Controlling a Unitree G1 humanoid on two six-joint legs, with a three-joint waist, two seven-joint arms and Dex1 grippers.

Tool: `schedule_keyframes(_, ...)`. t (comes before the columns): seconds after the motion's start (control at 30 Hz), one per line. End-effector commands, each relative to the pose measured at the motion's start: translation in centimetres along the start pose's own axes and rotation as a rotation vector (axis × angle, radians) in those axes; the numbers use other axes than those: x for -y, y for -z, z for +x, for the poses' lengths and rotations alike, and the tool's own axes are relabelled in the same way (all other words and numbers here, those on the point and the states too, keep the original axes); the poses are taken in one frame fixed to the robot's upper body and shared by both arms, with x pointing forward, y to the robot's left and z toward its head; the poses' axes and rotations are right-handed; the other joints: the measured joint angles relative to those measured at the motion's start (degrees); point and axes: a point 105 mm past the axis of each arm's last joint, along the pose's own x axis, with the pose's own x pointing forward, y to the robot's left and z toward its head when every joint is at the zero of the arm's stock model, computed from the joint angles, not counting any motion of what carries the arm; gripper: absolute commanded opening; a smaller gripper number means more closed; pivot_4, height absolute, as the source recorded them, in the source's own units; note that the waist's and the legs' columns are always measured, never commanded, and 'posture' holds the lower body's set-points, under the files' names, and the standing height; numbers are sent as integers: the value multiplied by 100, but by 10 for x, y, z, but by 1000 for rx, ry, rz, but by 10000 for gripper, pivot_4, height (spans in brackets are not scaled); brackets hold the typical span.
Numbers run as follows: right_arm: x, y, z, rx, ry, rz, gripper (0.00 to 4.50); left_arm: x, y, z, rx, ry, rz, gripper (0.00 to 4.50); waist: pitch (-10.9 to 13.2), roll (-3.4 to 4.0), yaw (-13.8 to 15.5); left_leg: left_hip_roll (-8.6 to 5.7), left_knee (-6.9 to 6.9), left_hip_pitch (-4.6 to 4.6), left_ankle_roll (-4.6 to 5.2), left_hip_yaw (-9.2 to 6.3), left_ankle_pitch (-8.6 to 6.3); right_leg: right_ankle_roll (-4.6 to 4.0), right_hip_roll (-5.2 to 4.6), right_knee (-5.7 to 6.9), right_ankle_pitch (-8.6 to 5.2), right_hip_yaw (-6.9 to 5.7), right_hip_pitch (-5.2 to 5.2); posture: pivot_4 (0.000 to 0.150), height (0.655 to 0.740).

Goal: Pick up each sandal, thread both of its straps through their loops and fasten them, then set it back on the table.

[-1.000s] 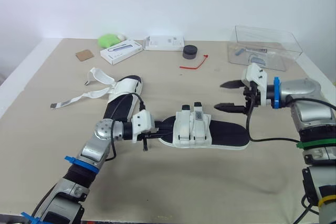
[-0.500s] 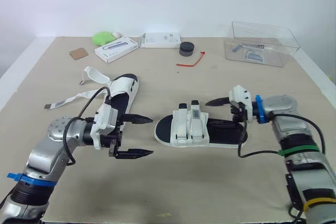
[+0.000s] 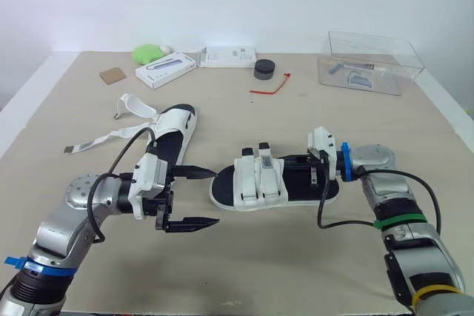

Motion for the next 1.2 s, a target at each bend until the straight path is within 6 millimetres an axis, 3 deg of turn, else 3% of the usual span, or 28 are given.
schedule_keyframes(0.03,1,-13,-2,41,12,-22,190,-2,-6,2,11,0,42,45000,0,0,0,0,0,0,-1,0,0,0,3,1,0,0,0,1500,7400)
schedule_keyframes(0.13,2,-17,-2,58,33,-11,190,0,-3,1,9,-1,40,45000,0,0,0,1,-1,0,0,-1,0,0,7,2,0,0,-1,1500,7400)
schedule_keyframes(0.23,15,-33,-8,130,147,51,190,-1,4,-1,4,-8,43,45000,0,0,1,2,-2,0,-1,-1,0,-1,7,2,0,1,-3,1500,7400)
schedule_keyframes(0.4,50,-55,-40,273,535,244,190,-9,9,-1,9,-42,48,45000,0,1,6,0,-1,-1,-8,-1,3,-2,-13,6,2,1,-4,1500,7400)
schedule_keyframes(0.47,55,-49,-51,260,669,293,190,-10,11,-1,10,-40,47,45000,0,0,14,0,-2,-2,-11,-3,4,-3,-13,7,2,0,-5,1500,7400)
schedule_keyframes(0.57,68,-25,-77,230,1007,419,190,-8,16,-1,1,-22,46,45000,-2,-2,13,0,-5,-5,-12,-8,3,-3,-9,6,0,-3,-5,1500,7400)
schedule_keyframes(0.67,67,-11,-92,257,1234,527,190,-12,17,-1,0,-24,50,45000,-2,0,14,-3,-4,-11,-14,-3,3,-3,1,11,0,2,-14,1500,7400)
schedule_keyframes(0.77,59,-4,-94,283,1367,604,190,-16,16,0,0,-26,59,45000,-3,1,4,-11,3,-78,-30,8,16,0,0,46,2,18,-88,1500,7400)
schedule_keyframes(0.93,51,0,-93,298,1547,687,190,-21,16,2,1,-25,65,45000,-3,2,-15,-10,6,-79,-29,12,24,-1,10,78,1,32,-108,1500,7400)
schedule_keyframes(1.2,44,2,-72,270,1498,685,190,-21,14,8,9,-19,71,45000,-3,1,-21,-9,7,-74,-27,6,43,-3,25,87,4,42,-104,1500,7400)
